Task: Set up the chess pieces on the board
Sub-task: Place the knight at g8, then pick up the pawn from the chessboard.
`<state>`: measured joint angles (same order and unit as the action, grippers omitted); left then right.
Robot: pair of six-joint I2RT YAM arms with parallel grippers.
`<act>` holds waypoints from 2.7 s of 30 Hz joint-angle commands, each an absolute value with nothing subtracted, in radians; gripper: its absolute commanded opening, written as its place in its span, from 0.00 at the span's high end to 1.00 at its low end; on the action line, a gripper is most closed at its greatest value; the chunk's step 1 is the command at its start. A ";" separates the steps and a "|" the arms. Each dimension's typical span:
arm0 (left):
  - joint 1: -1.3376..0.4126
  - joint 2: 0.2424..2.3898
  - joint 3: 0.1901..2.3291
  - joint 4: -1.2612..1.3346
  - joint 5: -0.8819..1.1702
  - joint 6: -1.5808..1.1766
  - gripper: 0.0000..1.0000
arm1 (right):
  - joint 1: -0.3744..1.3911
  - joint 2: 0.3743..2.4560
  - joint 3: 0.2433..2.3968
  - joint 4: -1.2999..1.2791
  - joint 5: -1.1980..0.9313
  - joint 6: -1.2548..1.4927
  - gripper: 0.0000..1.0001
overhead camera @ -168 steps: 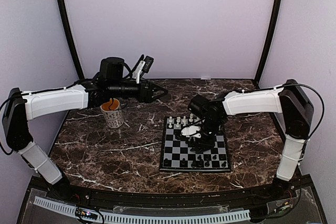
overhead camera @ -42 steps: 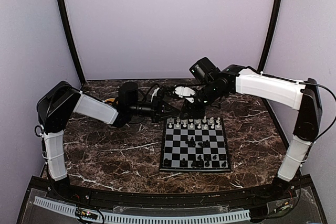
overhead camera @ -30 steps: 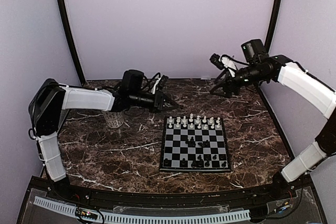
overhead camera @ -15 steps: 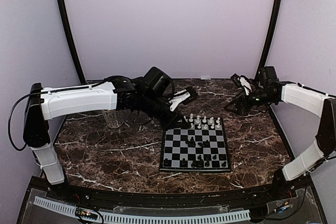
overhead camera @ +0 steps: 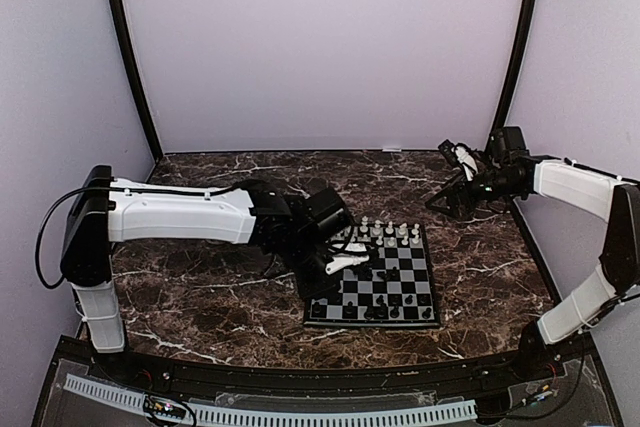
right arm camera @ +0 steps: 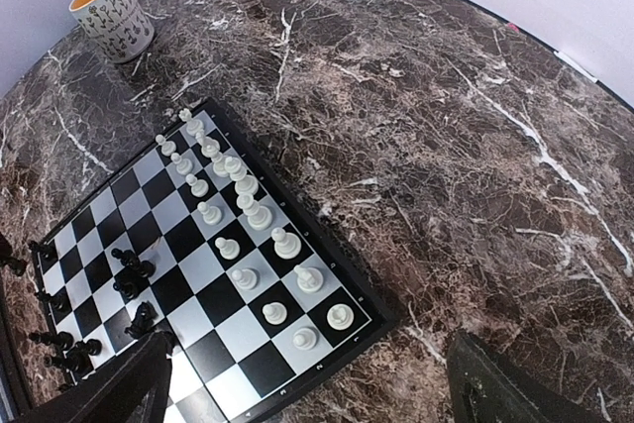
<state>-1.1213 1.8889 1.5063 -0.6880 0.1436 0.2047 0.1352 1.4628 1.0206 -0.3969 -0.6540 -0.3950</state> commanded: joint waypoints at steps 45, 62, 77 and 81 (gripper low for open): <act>-1.174 2.000 1.579 -0.785 0.053 0.261 0.62 | 0.135 1.478 1.045 -0.419 -0.713 -0.411 0.01; -1.081 1.869 1.743 -0.649 0.047 0.181 0.54 | 0.154 1.521 1.137 -0.577 -0.722 -0.473 0.21; -1.017 2.144 1.973 -0.749 0.101 -0.031 0.67 | 0.218 1.424 1.026 -0.442 -0.526 -0.466 0.29; -1.019 2.186 2.000 -0.770 0.105 -0.038 0.66 | 0.222 1.436 1.023 -0.450 -0.535 -0.477 0.29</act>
<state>-1.0172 2.1761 1.9488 -0.7258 0.0948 -0.0101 0.2146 1.4193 1.0328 -0.4706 -0.5358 -0.4603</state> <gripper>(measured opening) 0.338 0.710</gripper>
